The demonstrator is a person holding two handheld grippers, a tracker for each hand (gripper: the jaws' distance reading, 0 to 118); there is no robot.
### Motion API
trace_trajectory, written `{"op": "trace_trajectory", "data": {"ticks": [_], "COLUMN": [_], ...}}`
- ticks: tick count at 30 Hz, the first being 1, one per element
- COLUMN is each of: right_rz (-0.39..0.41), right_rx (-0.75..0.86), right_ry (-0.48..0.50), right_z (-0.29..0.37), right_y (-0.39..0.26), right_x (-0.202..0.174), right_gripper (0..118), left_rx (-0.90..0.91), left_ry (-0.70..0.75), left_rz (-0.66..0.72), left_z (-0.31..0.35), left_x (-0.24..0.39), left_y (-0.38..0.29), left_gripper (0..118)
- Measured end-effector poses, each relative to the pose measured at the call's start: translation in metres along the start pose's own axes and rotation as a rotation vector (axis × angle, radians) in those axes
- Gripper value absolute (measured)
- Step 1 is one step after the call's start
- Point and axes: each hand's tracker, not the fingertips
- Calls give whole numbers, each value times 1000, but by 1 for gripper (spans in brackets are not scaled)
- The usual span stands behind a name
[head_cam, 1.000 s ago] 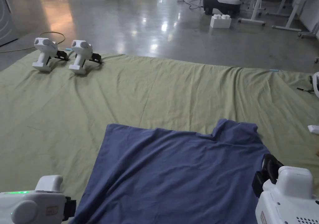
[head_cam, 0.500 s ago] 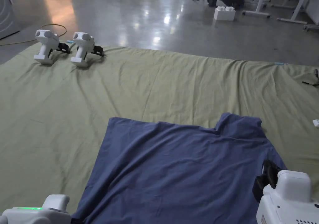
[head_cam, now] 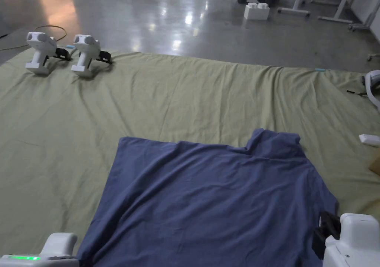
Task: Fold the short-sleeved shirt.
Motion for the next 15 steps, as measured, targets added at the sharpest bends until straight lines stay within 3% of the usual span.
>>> {"op": "trace_trajectory", "data": {"ticks": [3,6,7,11,15], "right_rz": [11,-52,-70,-115,-87], "right_rx": [-190,-352,-402,-505,-575], "right_ry": [16,38,45,40,48], "right_z": [-4,-6,-7,-8,-20], "right_y": [-13,-33,-40,-68,-88], "right_x": [29,57,65,80,76], "right_gripper": [24,62,67,74,74], "left_rx": [-1,6,7,3,-3], "left_ry": [-23,-22,-22,-26,-34], "left_rz": [18,24,25,27,39], "left_z": [-8,24,16,12,3], "left_x": [-3,10,-2,-2,-14], "left_y": [12,-2,2,-3,10], "left_gripper": [11,11,11,11,11]}}
